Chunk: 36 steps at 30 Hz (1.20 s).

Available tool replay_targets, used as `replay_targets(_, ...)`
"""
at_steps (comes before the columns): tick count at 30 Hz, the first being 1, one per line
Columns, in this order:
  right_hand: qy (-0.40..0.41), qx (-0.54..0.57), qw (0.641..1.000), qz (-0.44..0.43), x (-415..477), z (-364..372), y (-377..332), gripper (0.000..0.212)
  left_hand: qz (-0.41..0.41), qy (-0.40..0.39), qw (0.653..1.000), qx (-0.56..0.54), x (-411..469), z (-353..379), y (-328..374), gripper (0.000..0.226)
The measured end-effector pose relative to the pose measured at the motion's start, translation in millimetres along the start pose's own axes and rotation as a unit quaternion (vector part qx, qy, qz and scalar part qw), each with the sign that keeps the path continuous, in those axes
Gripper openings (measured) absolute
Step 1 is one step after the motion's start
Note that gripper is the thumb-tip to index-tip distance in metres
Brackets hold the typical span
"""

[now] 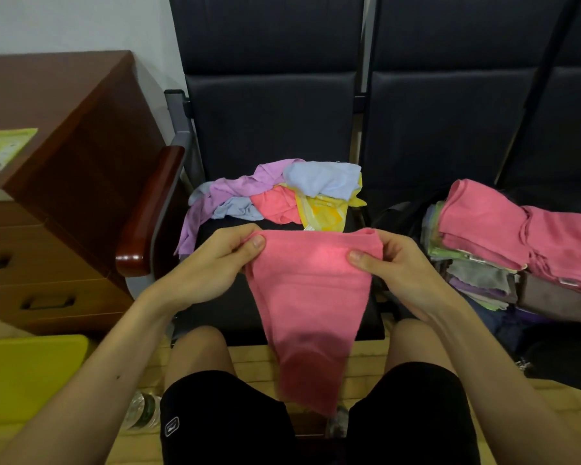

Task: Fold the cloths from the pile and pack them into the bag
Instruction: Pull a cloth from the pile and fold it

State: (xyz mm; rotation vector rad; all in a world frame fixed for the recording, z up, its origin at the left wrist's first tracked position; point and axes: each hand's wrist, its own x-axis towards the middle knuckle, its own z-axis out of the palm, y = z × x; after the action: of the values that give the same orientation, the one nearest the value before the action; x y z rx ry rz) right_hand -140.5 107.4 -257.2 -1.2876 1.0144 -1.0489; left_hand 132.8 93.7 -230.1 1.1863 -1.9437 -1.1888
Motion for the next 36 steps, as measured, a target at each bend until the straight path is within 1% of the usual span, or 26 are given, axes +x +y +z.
replay_targets(5, 0.057, 0.030, 0.997, 0.040, -11, 9, 18, 0.020, -0.048, 0.014, 0.993, -0.108, -2, 19, -4, 0.050)
replay_targets(7, 0.080, 0.046, 0.994, 0.064, -16, 12, 26, 0.017, -0.063, 0.026, 0.985, -0.161, 0, 29, -4, 0.045)
replay_targets(9, 0.102, 0.057, 0.990, 0.080, -19, 15, 29, 0.017, -0.077, 0.035, 0.974, -0.209, 3, 39, -2, 0.033)
replay_targets(11, 0.105, 0.074, 0.988, 0.088, -22, 16, 30, 0.019, -0.089, 0.032, 0.967, -0.238, 7, 49, 1, 0.030)
replay_targets(12, 0.103, 0.095, 0.986, 0.091, -24, 18, 31, 0.024, -0.094, 0.032, 0.962, -0.255, 8, 53, 2, 0.031)
replay_targets(13, 0.105, 0.118, 0.983, 0.096, -25, 19, 32, 0.033, -0.098, 0.034, 0.956, -0.275, 11, 56, 5, 0.031)
replay_targets(15, 0.098, 0.153, 0.977, 0.113, -31, 20, 37, 0.061, -0.111, 0.048, 0.937, -0.329, 16, 63, 11, 0.031)
replay_targets(16, 0.081, 0.156, 0.978, 0.115, -35, 22, 41, 0.072, -0.119, 0.056, 0.927, -0.353, 19, 65, 14, 0.030)
replay_targets(17, 0.047, 0.144, 0.982, 0.110, -39, 24, 45, 0.074, -0.126, 0.063, 0.918, -0.371, 21, 68, 16, 0.029)
replay_targets(18, 0.010, 0.127, 0.986, 0.112, -43, 26, 46, 0.069, -0.133, 0.067, 0.911, -0.385, 24, 70, 19, 0.028)
replay_targets(19, -0.021, 0.097, 0.988, 0.118, -46, 28, 48, 0.054, -0.139, 0.068, 0.905, -0.396, 26, 71, 21, 0.027)
replay_targets(20, -0.033, 0.060, 0.989, 0.127, -48, 30, 49, 0.037, -0.147, 0.070, 0.900, -0.404, 27, 72, 25, 0.025)
replay_targets(21, -0.028, 0.018, 0.991, 0.129, -49, 31, 55, 0.022, -0.154, 0.072, 0.896, -0.409, 28, 74, 26, 0.024)
replay_targets(22, -0.012, -0.017, 0.992, 0.126, -49, 33, 61, 0.014, -0.160, 0.076, 0.893, -0.415, 29, 75, 28, 0.023)
replay_targets(23, 0.008, -0.049, 0.991, 0.125, -48, 35, 69, 0.010, -0.162, 0.077, 0.890, -0.420, 30, 76, 29, 0.023)
replay_targets(24, 0.029, -0.072, 0.989, 0.128, -48, 37, 74, 0.010, -0.164, 0.081, 0.886, -0.426, 31, 76, 32, 0.024)
replay_targets(25, 0.043, -0.093, 0.986, 0.129, -47, 39, 78, 0.015, -0.162, 0.088, 0.882, -0.433, 32, 75, 32, 0.024)
replay_targets(28, 0.044, -0.163, 0.977, 0.129, -46, 42, 89, 0.020, -0.166, 0.111, 0.867, -0.457, 33, 66, 33, 0.026)
replay_targets(29, 0.039, -0.168, 0.975, 0.140, -45, 43, 89, 0.022, -0.171, 0.116, 0.862, -0.464, 33, 61, 31, 0.026)
replay_targets(31, 0.018, -0.151, 0.970, 0.191, -47, 43, 80, 0.029, -0.194, 0.141, 0.850, -0.470, 33, 50, 26, 0.025)
replay_targets(33, 0.016, -0.099, 0.964, 0.247, -52, 41, 69, 0.020, -0.215, 0.174, 0.835, -0.475, 33, 34, 17, 0.023)
replay_targets(34, 0.022, -0.008, 0.961, 0.277, -56, 41, 63, 0.011, -0.227, 0.194, 0.830, -0.471, 32, 27, 11, 0.024)
replay_targets(35, 0.017, 0.123, 0.948, 0.294, -56, 39, 56, 0.011, -0.241, 0.207, 0.825, -0.467, 33, 21, 4, 0.025)
replay_targets(36, -0.009, 0.251, 0.923, 0.291, -57, 36, 46, 0.029, -0.260, 0.221, 0.819, -0.462, 32, 18, -1, 0.025)
